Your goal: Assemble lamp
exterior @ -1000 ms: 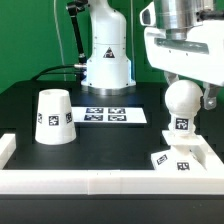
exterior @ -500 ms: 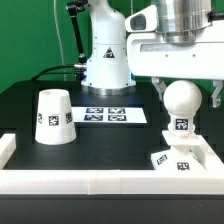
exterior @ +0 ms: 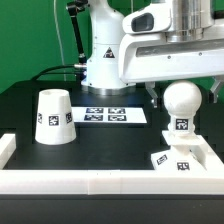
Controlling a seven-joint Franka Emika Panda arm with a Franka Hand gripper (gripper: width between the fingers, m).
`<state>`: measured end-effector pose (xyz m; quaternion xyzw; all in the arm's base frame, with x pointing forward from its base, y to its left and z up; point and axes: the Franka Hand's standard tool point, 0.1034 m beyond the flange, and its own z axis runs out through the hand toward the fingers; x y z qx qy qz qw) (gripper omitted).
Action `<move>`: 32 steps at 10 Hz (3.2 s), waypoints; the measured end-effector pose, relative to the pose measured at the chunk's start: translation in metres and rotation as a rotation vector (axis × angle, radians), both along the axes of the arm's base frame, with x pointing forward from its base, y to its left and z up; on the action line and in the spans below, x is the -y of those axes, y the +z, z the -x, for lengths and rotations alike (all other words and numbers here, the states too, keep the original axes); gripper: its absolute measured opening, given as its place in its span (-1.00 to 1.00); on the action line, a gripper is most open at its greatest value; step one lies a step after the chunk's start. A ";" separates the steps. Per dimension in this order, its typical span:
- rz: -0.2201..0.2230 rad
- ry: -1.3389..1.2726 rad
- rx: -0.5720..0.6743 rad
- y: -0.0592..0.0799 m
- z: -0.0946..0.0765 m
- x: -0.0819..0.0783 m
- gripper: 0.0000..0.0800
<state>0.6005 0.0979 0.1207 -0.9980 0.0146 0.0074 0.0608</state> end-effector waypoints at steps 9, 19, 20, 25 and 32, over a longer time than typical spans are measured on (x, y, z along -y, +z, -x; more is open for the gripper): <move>0.027 0.647 0.066 0.001 -0.005 -0.001 0.75; 0.038 0.360 0.063 0.001 -0.003 0.000 0.44; 0.042 0.218 0.051 0.001 -0.003 0.002 0.44; 0.045 -0.157 0.013 0.000 -0.003 0.007 0.44; 0.033 -0.853 -0.099 -0.001 0.003 -0.004 0.45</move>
Offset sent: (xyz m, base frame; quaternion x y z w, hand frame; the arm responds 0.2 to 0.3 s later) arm 0.0010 0.0047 0.0024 -0.0063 0.0185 -0.2352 0.9717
